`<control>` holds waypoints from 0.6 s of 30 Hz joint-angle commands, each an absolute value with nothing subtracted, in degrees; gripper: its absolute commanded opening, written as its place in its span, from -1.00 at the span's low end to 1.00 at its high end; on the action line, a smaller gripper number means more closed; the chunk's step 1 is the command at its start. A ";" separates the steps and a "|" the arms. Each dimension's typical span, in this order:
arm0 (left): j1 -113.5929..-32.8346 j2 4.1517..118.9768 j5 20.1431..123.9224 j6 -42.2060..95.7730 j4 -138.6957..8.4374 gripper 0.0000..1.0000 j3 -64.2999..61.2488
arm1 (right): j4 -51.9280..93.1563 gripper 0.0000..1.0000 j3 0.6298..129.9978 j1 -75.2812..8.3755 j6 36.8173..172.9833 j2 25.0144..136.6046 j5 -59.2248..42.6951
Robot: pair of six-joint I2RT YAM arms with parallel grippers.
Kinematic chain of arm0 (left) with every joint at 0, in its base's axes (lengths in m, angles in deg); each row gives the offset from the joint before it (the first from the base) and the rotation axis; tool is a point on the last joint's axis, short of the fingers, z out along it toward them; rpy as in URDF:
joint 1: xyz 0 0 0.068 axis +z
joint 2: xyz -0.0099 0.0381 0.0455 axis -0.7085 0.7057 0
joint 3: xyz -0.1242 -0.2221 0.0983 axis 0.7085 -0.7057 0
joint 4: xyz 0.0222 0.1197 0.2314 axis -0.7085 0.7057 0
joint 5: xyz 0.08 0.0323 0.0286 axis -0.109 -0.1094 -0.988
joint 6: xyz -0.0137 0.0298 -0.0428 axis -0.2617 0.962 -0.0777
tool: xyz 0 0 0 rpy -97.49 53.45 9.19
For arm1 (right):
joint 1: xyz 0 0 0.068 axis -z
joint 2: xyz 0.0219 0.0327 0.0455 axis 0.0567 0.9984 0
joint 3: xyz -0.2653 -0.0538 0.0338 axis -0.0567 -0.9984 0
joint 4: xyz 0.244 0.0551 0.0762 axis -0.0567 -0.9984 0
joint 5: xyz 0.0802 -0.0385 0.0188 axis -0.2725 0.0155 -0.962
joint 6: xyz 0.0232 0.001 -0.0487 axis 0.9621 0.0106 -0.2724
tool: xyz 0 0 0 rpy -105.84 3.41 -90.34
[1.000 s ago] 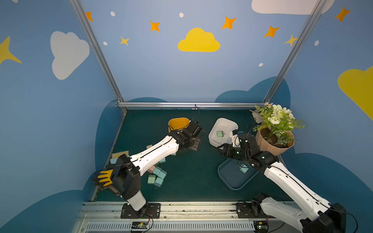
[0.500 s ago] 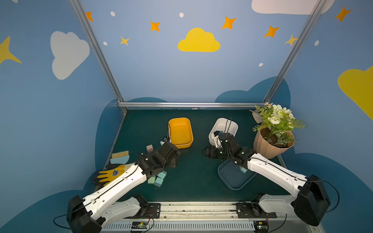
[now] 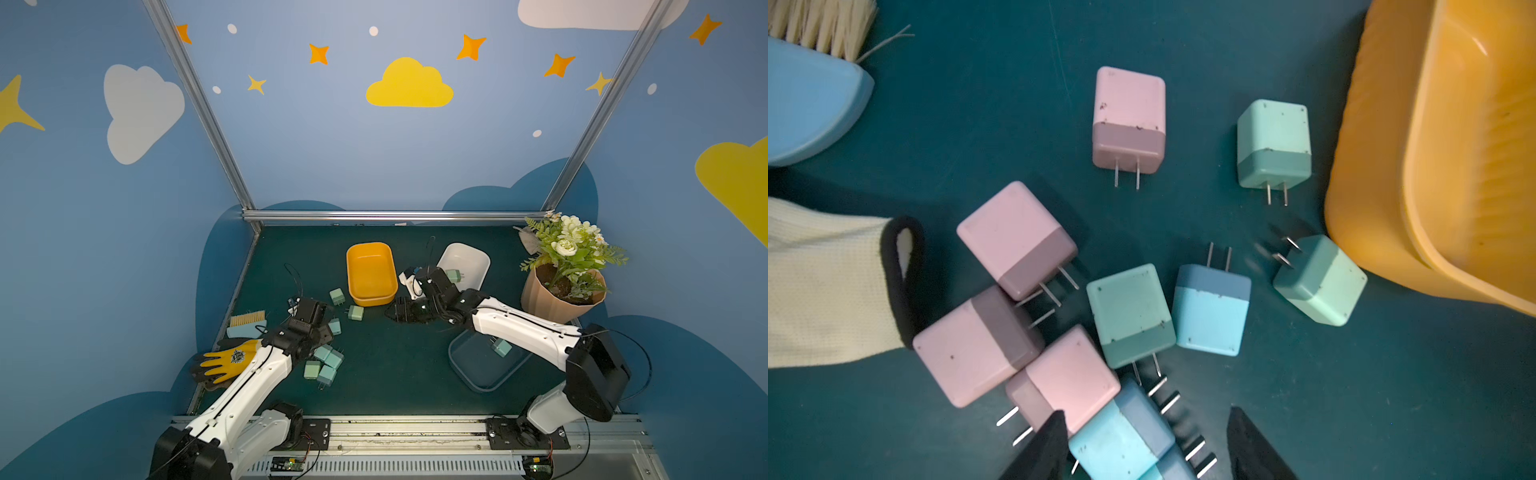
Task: Place the plugs by color into the storage box
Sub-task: Pick up the plug from the center of the board.
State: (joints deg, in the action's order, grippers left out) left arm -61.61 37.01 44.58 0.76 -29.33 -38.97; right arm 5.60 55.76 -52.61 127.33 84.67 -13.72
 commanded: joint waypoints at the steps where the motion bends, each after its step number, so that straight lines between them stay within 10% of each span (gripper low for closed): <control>1: -58.76 40.60 45.31 4.85 -35.16 0.25 -35.59 | 4.32 0.24 61.72 -53.26 126.31 87.93 -16.43; 18: -50.53 59.75 49.76 11.57 -34.63 0.42 -26.45 | 4.22 0.24 73.80 -53.17 125.14 99.93 -17.61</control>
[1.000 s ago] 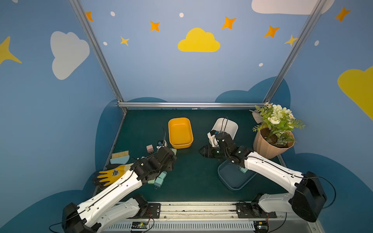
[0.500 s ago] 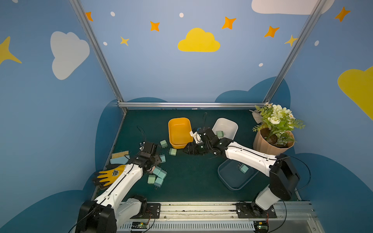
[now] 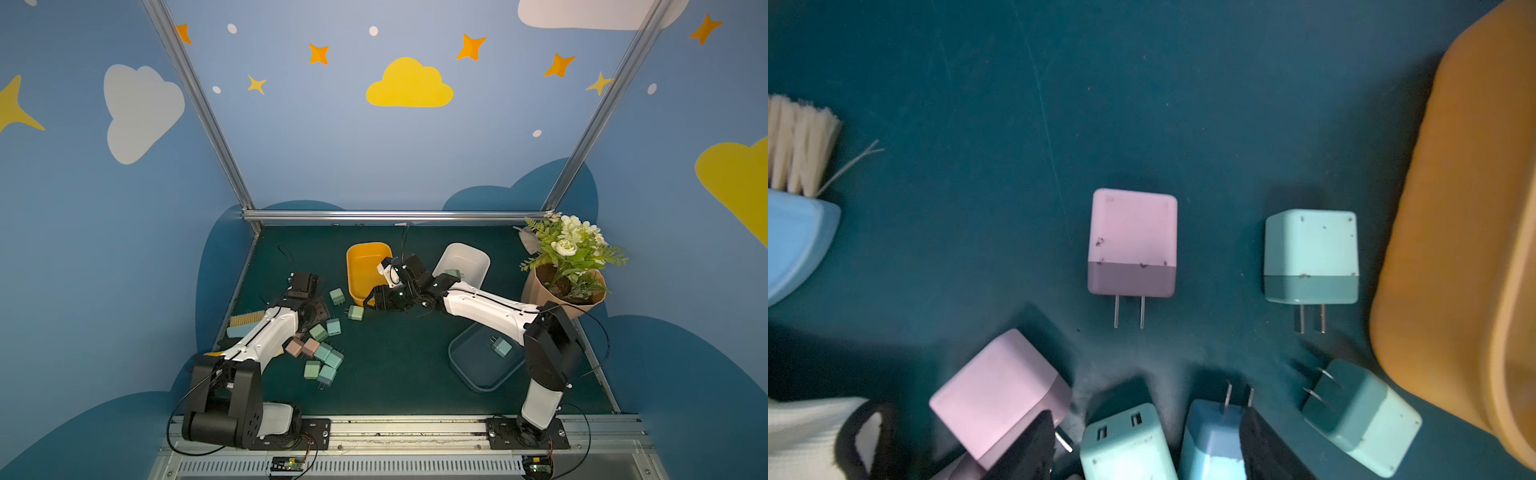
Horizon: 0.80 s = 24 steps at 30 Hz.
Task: Place the plugs by color into the storage box
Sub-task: Pick up the plug from the center of the board.
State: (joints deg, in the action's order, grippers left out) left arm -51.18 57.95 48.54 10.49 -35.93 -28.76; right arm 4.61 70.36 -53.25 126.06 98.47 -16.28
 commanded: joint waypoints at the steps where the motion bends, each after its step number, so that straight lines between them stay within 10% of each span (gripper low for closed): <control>1: -50.41 60.64 49.23 11.58 -34.32 0.42 -25.78 | 4.07 0.25 74.78 -53.13 125.00 100.66 -17.98; 24: -46.10 69.15 49.51 12.38 -36.48 0.28 -21.75 | 6.46 0.20 71.76 -51.41 127.95 103.85 -23.08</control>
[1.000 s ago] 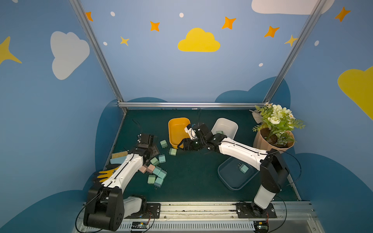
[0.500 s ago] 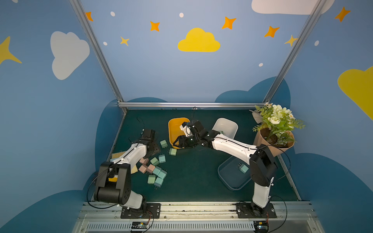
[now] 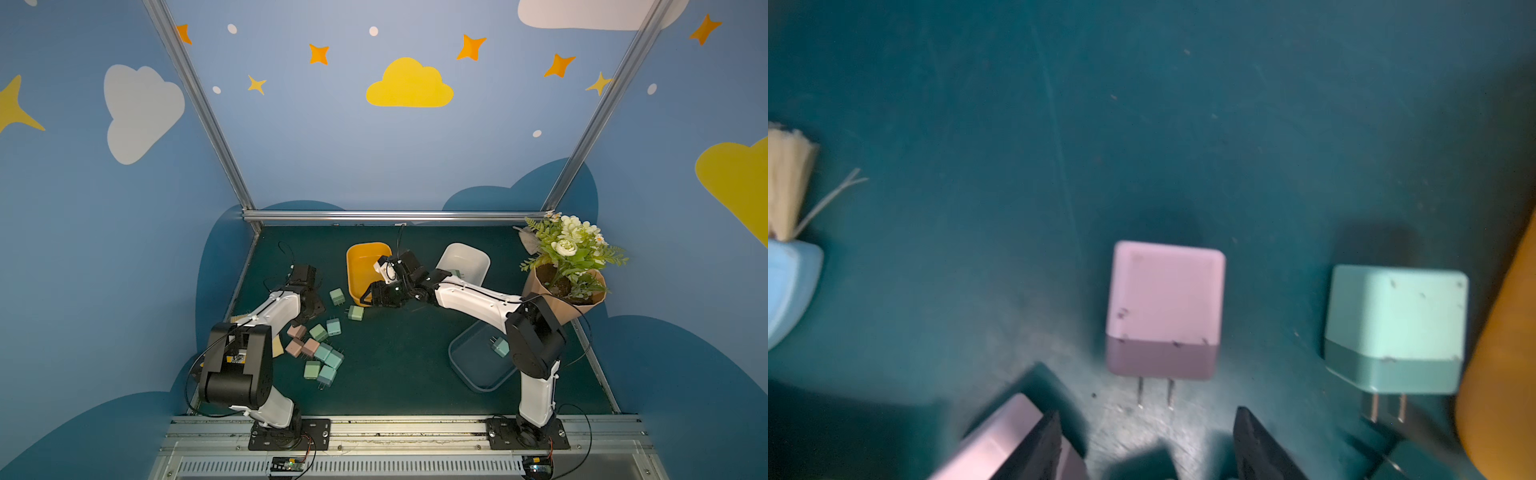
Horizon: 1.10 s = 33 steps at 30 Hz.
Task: Place the plugs by color into the storage box
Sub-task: Pick up the plug from the center of the board.
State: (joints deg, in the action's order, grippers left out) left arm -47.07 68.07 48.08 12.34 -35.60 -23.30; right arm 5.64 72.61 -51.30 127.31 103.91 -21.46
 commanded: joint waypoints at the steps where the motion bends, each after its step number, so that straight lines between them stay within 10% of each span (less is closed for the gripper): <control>1: -46.10 69.67 49.52 12.52 -36.60 0.27 -21.27 | 6.16 0.20 71.70 -51.41 127.78 103.77 -23.21; 33: -46.85 66.41 50.92 17.11 -34.08 -0.08 -19.84 | 3.35 0.19 71.47 -50.05 124.43 99.27 -21.33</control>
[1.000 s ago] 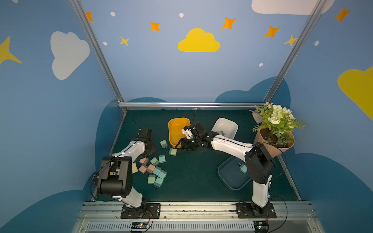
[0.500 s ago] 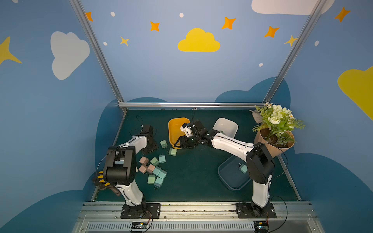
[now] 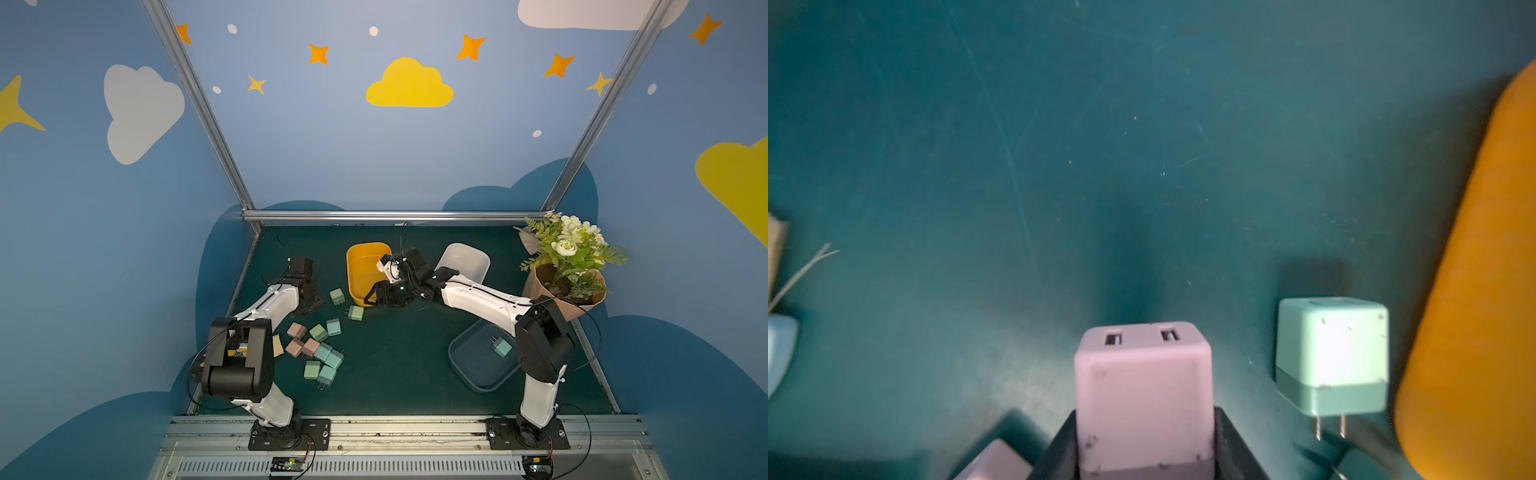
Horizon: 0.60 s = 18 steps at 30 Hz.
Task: Place the plugs by color into the storage box
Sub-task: Pick up the plug from the center of the board.
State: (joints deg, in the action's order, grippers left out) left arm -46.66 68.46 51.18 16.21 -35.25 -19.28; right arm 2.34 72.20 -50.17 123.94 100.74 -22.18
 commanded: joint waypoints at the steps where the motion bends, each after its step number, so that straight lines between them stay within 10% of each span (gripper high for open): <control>1: -46.83 65.71 51.12 17.33 -33.97 -0.08 -19.92 | 3.22 0.18 71.81 -50.07 124.42 99.63 -21.47; 18: -49.25 60.27 51.19 17.61 -33.70 -0.08 -19.78 | 2.40 0.17 68.79 -49.70 120.51 95.05 -14.57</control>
State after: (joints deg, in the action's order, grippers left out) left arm -48.73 61.64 51.29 18.03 -33.86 -20.13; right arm 2.10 70.62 -50.12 122.10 98.40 -17.37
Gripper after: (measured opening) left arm 0.464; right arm 0.586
